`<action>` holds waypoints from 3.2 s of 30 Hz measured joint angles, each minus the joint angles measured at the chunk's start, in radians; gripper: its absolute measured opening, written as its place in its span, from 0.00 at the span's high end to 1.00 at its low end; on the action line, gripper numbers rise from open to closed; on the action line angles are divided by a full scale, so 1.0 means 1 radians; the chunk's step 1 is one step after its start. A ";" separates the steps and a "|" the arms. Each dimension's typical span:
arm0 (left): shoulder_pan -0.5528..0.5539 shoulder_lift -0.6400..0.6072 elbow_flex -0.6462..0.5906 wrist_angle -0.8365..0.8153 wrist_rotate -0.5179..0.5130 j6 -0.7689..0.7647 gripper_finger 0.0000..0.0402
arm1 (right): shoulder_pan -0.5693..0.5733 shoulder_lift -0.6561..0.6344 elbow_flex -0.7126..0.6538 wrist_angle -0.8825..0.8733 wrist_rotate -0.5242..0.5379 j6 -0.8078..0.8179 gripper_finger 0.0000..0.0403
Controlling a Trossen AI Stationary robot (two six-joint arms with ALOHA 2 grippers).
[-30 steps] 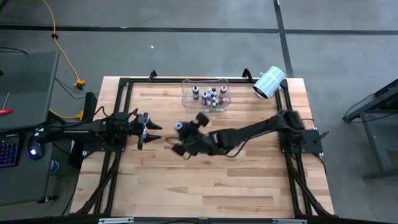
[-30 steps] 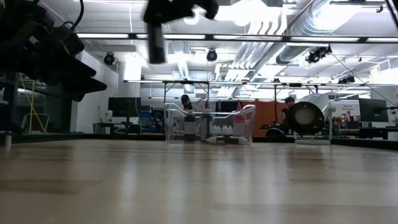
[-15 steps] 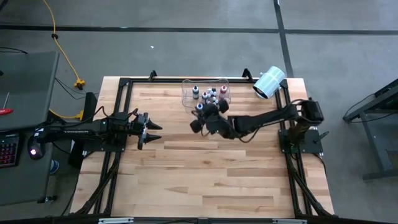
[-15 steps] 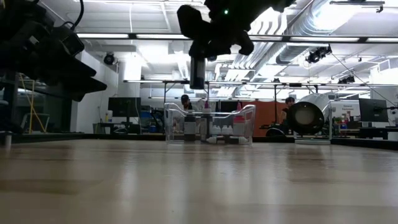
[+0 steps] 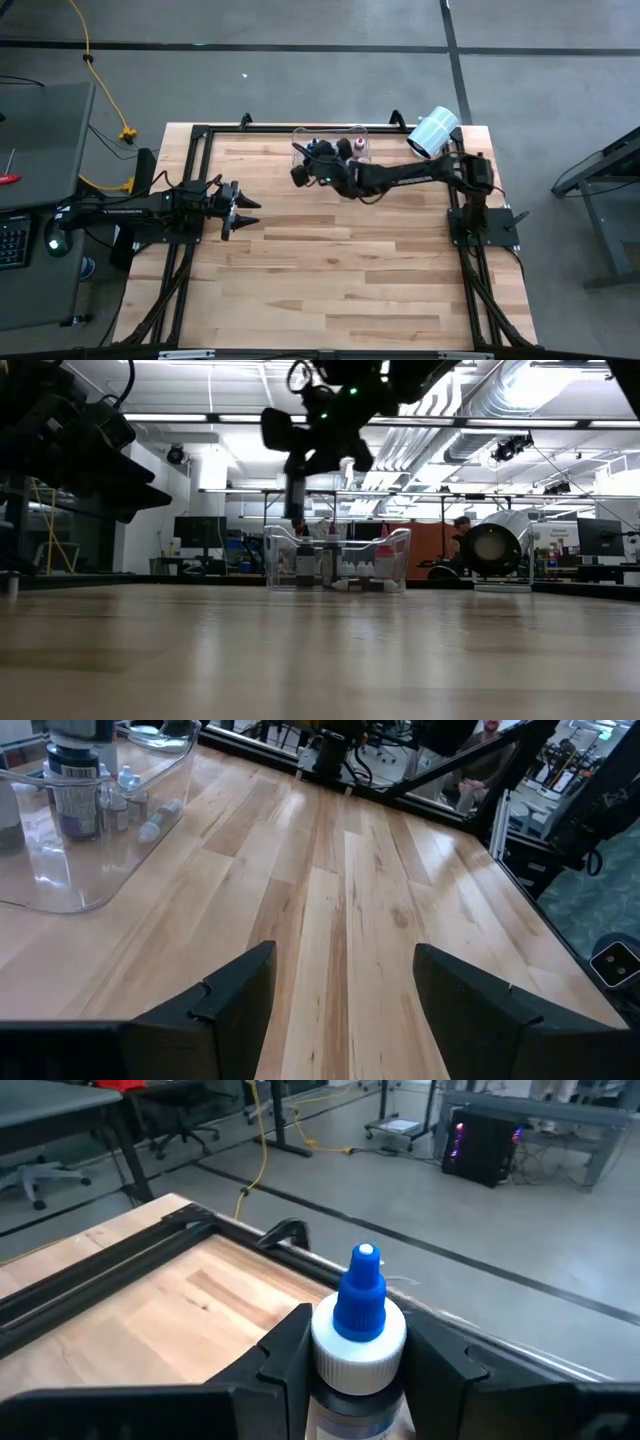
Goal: Pick & Place food coloring
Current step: Put the large blue food coloring into the transparent container
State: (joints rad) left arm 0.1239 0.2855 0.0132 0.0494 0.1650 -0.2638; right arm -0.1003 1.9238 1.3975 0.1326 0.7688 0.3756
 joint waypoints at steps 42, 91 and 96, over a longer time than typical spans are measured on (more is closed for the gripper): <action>0.000 0.000 0.000 0.000 -0.001 0.000 0.42 | -0.050 0.115 0.163 -0.154 0.029 0.096 0.72; 0.000 0.000 0.000 0.000 0.003 0.000 0.42 | -0.038 0.135 0.157 -0.346 0.115 0.409 0.72; 0.000 0.000 0.000 0.000 0.003 0.000 0.42 | -0.038 0.142 0.157 -0.390 0.119 0.427 0.72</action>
State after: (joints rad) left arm 0.1241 0.2856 0.0132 0.0494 0.1677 -0.2638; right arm -0.1387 2.0656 1.5548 -0.2579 0.8876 0.8025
